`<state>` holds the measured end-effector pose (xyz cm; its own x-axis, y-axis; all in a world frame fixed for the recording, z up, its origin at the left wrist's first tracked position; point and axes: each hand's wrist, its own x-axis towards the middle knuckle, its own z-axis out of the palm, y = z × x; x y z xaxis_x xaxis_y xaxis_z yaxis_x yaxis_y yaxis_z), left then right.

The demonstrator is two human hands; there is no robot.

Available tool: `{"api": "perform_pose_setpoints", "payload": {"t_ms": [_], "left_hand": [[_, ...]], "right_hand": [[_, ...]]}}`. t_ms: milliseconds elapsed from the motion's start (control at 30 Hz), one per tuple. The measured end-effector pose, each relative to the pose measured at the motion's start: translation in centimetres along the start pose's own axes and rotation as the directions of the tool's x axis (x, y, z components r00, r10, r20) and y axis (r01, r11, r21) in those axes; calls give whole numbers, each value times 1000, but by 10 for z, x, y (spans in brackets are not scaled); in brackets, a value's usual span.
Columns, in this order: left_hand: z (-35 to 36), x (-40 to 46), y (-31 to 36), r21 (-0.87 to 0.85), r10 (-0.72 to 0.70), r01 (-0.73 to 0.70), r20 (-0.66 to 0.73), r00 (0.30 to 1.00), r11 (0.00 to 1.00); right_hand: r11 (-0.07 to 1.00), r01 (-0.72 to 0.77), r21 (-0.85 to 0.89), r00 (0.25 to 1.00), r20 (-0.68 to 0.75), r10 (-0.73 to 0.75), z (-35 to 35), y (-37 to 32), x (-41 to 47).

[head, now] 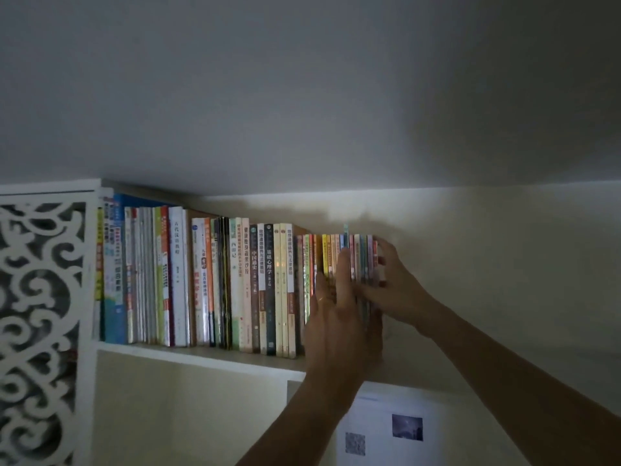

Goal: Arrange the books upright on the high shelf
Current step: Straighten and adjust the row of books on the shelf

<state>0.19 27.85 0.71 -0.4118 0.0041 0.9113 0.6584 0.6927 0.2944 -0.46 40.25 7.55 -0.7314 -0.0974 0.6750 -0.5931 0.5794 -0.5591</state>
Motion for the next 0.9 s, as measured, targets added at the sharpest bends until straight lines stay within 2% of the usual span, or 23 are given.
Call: {"api": "perform_pose_setpoints", "payload": {"t_ms": [67, 133, 233, 300, 367, 467, 567, 733, 833, 900], "left_hand": [[-8, 10, -10, 137, 32, -18, -96, 995, 990], [-13, 23, -27, 265, 86, -48, -131, 988, 963], [-13, 26, -53, 368, 176, -155, -23, 984, 917], [-11, 20, -66, 409, 205, -209, 55, 977, 888], [-9, 17, -74, 404, 220, -227, 65, 973, 886], [-6, 20, -77, 372, 262, -259, 43, 964, 892], [8, 20, -83, 432, 239, -238, 53, 970, 870], [9, 24, -88, 497, 195, -218, 99, 976, 840], [1, 15, -85, 494, 205, -250, 145, 968, 833], [-4, 6, -83, 472, 205, -255, 156, 966, 844]], "right_hand": [[999, 30, -19, 1000, 6, -30, 0, -7, 13], [999, 46, -5, 999, -12, -46, -1, -14, 29], [988, 16, -151, 998, -55, -25, 12, -12, 37], [965, 72, -253, 989, -110, -103, 29, -2, 30], [949, 127, -288, 979, -118, -167, 32, 4, 28], [957, 177, -229, 979, -55, -195, 16, 9, 42], [946, 253, -203, 963, -43, -267, 11, 17, 53], [961, 230, -154, 972, -6, -233, 14, 21, 68], [983, 182, -24, 983, -27, -182, 14, 30, 52], [990, 126, 69, 992, 12, -127, 11, 43, 36]]}}
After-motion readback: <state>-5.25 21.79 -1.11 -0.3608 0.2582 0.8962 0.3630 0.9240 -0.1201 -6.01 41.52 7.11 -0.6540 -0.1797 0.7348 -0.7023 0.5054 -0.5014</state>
